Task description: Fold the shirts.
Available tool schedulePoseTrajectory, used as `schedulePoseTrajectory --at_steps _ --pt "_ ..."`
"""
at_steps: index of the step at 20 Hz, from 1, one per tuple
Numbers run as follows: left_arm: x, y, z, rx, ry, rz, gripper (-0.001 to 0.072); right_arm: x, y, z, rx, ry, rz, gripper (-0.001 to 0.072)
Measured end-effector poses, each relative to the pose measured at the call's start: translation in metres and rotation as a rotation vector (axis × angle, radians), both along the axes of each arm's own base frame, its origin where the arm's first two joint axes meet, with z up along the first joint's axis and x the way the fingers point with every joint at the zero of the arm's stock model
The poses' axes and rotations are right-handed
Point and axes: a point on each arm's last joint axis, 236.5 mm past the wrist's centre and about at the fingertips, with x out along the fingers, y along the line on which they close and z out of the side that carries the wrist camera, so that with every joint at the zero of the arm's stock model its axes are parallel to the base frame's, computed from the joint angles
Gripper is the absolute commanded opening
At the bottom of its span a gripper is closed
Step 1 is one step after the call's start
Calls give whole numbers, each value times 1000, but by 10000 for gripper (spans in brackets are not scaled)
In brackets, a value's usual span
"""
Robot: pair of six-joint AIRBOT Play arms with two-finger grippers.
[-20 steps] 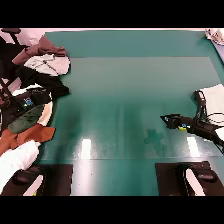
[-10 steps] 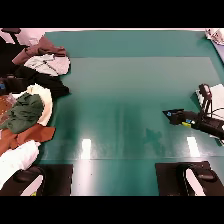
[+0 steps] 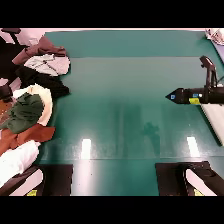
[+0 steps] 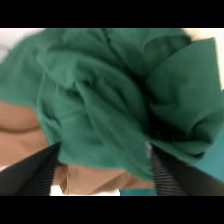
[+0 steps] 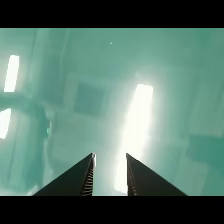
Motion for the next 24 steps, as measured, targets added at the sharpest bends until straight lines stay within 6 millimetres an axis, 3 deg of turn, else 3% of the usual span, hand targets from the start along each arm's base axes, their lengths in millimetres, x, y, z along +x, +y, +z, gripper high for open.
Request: schedulePoseTrajectory --at_steps 3,8,12,13,14,15,16,20,22,24 --pt "-9 -5 -26 -173 77 66 713 14 10 -2 -1 45 49 257" --pt "16 -26 -42 -360 34 72 714 15 39 -11 -1 104 149 257" --pt "22 -31 -56 -423 64 70 712 11 51 -14 -6 121 190 257" --pt "20 -32 -59 -428 79 66 672 10 52 -15 -8 124 195 256" --pt "18 -32 -61 -429 92 63 482 9 53 -16 -8 129 200 256" --pt "17 -30 -62 -424 103 58 223 8 54 -16 -8 133 205 255" --pt "15 -29 -64 -421 114 51 32 7 55 -16 -10 134 208 255" --pt "12 -40 -58 -455 116 -1 27 5 56 -16 -7 144 206 241" --pt "11 -49 -41 -467 82 -33 27 7 56 -16 -6 139 201 241" --pt "13 -53 -8 -436 -14 -59 26 12 55 -14 -6 119 187 241"
